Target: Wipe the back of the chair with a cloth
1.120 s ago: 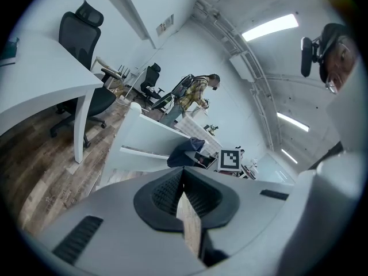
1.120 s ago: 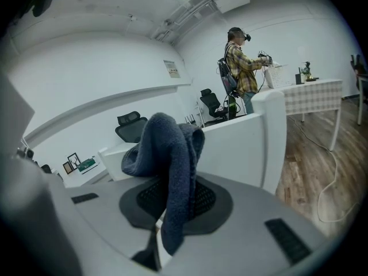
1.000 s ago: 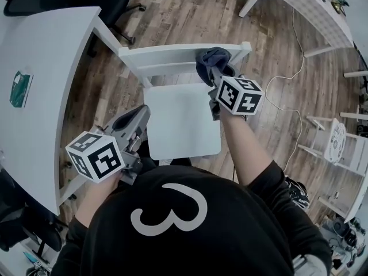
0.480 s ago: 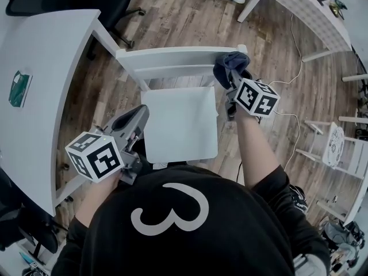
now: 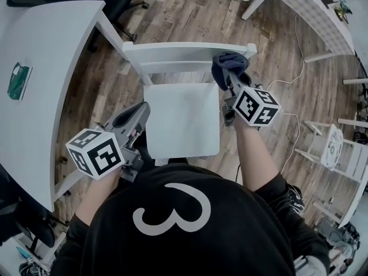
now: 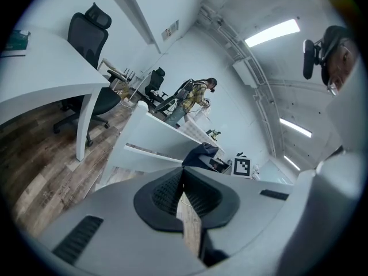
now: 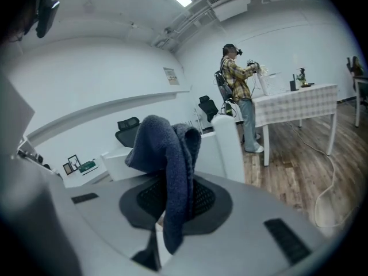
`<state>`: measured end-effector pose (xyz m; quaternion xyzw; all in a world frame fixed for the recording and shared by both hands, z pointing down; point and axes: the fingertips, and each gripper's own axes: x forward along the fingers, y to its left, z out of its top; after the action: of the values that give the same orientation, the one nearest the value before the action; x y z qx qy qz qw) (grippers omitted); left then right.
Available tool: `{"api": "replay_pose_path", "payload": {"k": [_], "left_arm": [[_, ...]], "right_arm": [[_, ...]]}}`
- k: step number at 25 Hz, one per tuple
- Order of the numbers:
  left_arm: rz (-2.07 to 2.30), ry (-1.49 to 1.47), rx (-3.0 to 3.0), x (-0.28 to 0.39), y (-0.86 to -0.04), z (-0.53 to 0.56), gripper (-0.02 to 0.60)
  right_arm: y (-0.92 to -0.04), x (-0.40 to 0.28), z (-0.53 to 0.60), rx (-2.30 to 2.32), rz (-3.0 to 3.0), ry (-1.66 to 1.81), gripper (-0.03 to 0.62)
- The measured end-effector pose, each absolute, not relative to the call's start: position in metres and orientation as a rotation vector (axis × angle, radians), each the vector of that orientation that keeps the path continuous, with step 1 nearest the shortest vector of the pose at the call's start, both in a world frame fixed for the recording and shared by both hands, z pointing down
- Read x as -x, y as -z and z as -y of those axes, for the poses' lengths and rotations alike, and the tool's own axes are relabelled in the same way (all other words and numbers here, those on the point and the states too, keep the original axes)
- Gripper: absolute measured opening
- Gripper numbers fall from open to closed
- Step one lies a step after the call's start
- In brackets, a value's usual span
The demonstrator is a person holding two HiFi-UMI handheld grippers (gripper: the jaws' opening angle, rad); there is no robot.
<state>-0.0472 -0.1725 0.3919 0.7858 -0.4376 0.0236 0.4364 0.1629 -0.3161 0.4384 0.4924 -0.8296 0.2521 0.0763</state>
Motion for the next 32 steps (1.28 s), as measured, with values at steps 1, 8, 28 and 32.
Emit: {"api": "replay_pose_path", "payload": {"k": [1, 8, 28, 32], "left_arm": [[1.091, -0.056, -1.948, 0.05, -0.392, 0.172, 0.014], [1.133, -0.024, -1.878, 0.084, -0.393, 0.167, 0.014], [1.22, -0.02, -1.771, 0.162, -0.415, 0.138, 0.014], [1.215, -0.011, -1.769, 0.164, -0.419, 0.138, 0.014]], "right_arm": [[-0.436, -0.149, 0.311, -1.438, 2.518, -0.753, 0.052], [-0.443, -0.051, 0.279, -1.136, 2.649, -0.766, 0.052], [-0.49, 0.075, 0.289, -0.972, 2.629, -0.767, 0.052], [-0.495, 0.078, 0.296, -1.025, 2.605, -0.748, 0.051]]}}
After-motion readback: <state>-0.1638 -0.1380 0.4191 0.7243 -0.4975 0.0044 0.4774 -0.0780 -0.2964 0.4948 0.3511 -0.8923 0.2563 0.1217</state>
